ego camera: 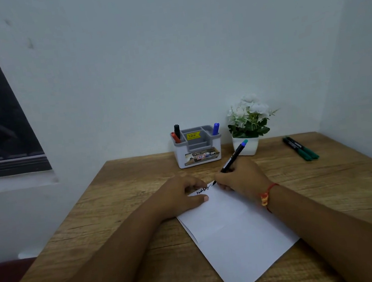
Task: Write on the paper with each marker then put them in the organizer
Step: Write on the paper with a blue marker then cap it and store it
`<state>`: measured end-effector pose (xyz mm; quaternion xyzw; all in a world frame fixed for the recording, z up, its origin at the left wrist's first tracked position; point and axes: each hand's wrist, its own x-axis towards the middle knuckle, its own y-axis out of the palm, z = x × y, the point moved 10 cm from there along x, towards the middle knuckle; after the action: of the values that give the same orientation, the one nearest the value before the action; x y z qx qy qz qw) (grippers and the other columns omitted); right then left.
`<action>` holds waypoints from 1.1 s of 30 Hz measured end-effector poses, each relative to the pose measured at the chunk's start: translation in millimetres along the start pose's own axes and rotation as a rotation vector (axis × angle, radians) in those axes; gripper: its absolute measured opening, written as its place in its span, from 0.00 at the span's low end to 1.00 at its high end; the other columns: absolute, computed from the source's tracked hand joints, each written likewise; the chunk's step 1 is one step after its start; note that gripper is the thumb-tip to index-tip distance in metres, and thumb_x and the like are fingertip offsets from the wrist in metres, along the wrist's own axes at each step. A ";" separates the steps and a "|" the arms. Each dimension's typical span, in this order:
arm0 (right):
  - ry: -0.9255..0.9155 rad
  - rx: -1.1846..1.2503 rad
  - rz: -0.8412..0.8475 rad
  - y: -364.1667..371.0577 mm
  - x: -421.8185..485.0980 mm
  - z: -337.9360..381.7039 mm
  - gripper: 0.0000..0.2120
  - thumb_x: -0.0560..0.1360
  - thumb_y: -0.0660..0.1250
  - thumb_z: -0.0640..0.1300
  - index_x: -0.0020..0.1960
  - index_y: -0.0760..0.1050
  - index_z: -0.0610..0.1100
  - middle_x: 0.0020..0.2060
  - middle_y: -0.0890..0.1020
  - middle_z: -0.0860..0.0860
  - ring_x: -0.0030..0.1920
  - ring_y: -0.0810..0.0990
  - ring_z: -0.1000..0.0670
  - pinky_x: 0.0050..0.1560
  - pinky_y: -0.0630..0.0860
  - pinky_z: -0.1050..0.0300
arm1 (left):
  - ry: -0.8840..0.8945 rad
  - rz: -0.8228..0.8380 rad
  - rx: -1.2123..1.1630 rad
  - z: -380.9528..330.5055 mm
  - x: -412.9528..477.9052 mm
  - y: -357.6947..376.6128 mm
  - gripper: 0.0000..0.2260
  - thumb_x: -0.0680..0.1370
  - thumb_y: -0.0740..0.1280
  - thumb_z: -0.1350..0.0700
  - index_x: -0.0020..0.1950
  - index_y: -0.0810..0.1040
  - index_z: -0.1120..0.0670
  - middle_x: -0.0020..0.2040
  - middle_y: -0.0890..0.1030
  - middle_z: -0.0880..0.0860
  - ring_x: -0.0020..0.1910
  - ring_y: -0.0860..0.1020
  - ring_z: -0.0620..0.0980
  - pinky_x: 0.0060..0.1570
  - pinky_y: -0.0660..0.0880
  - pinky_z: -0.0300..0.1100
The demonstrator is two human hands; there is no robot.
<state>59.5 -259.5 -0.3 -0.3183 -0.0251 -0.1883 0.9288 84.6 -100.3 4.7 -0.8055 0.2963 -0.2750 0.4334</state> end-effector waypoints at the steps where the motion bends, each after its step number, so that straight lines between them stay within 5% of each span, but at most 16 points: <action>1: 0.003 0.013 -0.003 -0.2 0.1 -0.5 0.08 0.69 0.73 0.47 0.42 0.82 0.42 0.30 0.84 0.51 0.33 0.82 0.55 0.35 0.76 0.61 | 0.005 -0.001 0.003 -0.9 0.1 -0.4 0.18 0.75 0.71 0.48 0.64 0.79 0.48 0.60 0.80 0.45 0.56 0.76 0.42 0.55 0.72 0.37; 14: 0.005 0.008 -0.011 -3.5 -4.5 4.1 0.07 0.70 0.72 0.46 0.40 0.81 0.41 0.26 0.82 0.52 0.26 0.78 0.60 0.30 0.71 0.67 | 0.002 0.012 0.016 -0.7 -0.4 0.4 0.18 0.75 0.70 0.47 0.65 0.78 0.48 0.61 0.80 0.46 0.57 0.76 0.43 0.56 0.74 0.38; 20: 0.012 0.049 0.010 -5.5 -9.1 7.1 0.10 0.70 0.71 0.42 0.31 0.80 0.42 0.25 0.81 0.51 0.26 0.77 0.58 0.29 0.72 0.67 | 0.004 0.001 0.011 -0.3 -0.1 0.5 0.18 0.75 0.70 0.48 0.65 0.78 0.48 0.61 0.79 0.46 0.56 0.75 0.43 0.52 0.70 0.33; 33: 0.039 0.036 -0.014 -8.2 -8.3 6.7 0.11 0.69 0.72 0.43 0.29 0.79 0.43 0.23 0.80 0.52 0.25 0.77 0.59 0.32 0.73 0.62 | 0.000 0.012 0.014 1.3 1.5 1.5 0.18 0.75 0.70 0.46 0.64 0.78 0.47 0.61 0.80 0.45 0.57 0.76 0.43 0.58 0.75 0.41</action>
<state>49.3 -258.7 8.5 -0.2974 -0.0126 -0.2006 0.9334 86.1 -101.3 3.1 -0.8007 0.2993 -0.2743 0.4406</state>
